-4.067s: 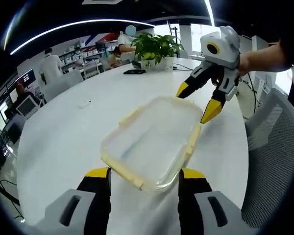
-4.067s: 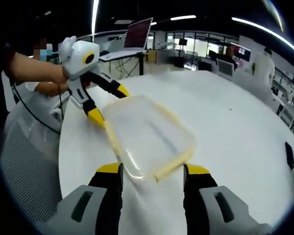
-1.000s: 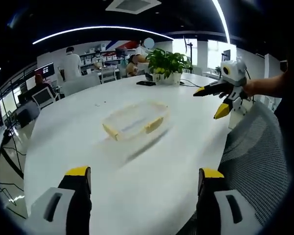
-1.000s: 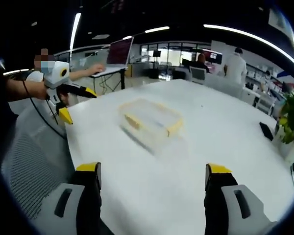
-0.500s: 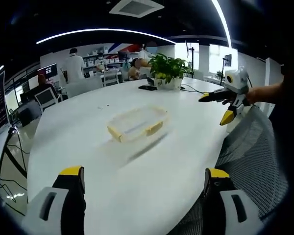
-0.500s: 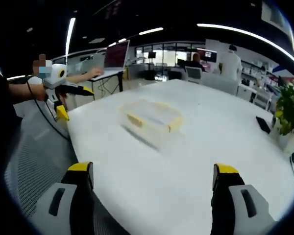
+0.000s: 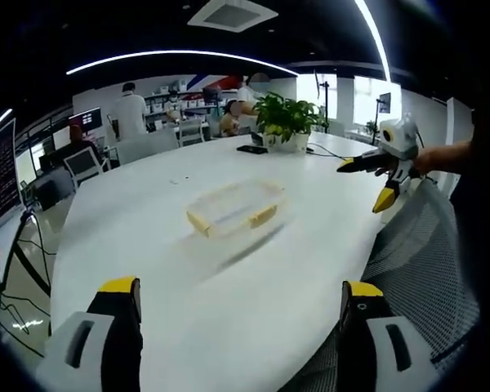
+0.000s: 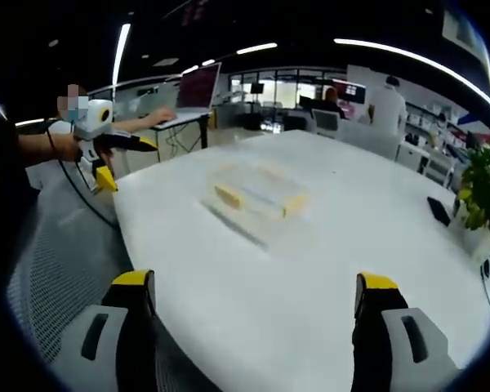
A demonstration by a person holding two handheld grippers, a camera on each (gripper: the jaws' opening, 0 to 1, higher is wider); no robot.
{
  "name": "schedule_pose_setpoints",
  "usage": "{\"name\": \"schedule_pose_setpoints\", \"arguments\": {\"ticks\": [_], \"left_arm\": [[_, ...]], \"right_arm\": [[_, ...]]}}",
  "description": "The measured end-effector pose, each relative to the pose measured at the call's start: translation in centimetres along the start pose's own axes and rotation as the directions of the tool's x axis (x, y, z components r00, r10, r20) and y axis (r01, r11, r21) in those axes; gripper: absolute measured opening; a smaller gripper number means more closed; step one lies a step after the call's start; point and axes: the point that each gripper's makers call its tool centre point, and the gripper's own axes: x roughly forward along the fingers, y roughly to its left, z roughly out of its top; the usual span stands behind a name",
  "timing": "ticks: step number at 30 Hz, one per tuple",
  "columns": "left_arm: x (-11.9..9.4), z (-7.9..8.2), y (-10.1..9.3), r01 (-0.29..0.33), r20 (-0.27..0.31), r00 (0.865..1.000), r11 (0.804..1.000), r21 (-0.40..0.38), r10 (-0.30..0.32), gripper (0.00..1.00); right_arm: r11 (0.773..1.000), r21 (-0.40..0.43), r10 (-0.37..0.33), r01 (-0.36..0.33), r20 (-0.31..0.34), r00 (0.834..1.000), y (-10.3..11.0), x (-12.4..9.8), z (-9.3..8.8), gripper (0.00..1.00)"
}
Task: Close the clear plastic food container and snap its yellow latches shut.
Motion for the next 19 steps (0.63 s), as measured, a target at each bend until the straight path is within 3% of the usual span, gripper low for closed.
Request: {"name": "schedule_pose_setpoints", "arguments": {"ticks": [19], "left_arm": [[0.16, -0.12, -0.29, -0.001, 0.008, 1.000, 1.000, -0.010, 0.001, 0.99]], "right_arm": [[1.000, -0.009, 0.017, -0.017, -0.004, 1.000, 0.26, 0.30, 0.13, 0.99]]}}
